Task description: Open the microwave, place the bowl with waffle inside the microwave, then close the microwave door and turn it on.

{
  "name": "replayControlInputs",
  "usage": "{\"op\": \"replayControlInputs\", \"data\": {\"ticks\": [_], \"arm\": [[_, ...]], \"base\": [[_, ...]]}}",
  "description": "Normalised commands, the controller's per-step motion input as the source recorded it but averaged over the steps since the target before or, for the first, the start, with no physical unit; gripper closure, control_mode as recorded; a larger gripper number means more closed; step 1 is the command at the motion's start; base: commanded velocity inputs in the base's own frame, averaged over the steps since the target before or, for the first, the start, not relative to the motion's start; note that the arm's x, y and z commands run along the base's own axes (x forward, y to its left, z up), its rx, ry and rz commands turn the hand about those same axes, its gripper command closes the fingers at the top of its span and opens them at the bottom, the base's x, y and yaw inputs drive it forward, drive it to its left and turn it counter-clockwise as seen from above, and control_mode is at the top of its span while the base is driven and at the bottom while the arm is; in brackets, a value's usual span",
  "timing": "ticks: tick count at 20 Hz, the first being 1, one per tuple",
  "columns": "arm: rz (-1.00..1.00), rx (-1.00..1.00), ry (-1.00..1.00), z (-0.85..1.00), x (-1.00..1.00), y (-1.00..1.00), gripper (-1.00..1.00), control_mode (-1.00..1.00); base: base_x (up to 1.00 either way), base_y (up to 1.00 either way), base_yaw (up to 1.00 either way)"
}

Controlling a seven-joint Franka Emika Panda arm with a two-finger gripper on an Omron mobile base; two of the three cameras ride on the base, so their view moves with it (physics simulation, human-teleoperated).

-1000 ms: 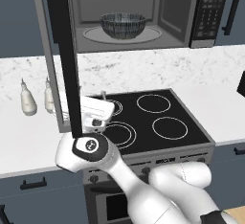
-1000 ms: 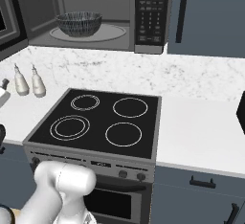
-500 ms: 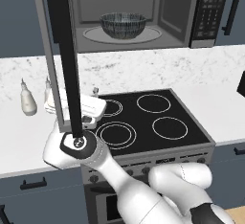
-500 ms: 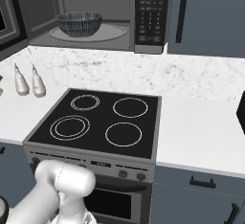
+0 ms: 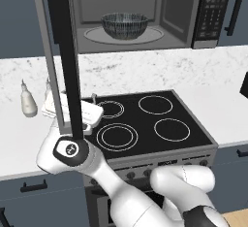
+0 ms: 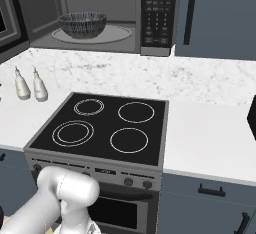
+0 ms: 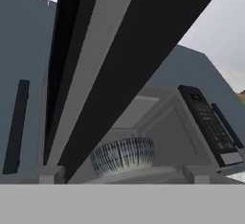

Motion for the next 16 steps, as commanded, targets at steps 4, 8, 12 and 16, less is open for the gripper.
{"op": "replayControlInputs", "data": {"ticks": [4,8,12,16], "arm": [[0.00,0.03,-0.01,0.08,-0.03,0.17,-1.00,-1.00],[0.00,0.04,-0.08,0.52,-0.15,0.09,-1.00,-1.00],[-0.01,0.06,-0.11,0.38,-0.19,-0.01,-1.00,-1.00],[-0.06,0.16,-0.09,0.02,-0.25,-0.39,-1.00,-1.00]], "base": [[0.00,0.00,0.00],[0.00,0.00,0.00],[0.00,0.00,0.00],[0.00,0.00,0.00]]}}
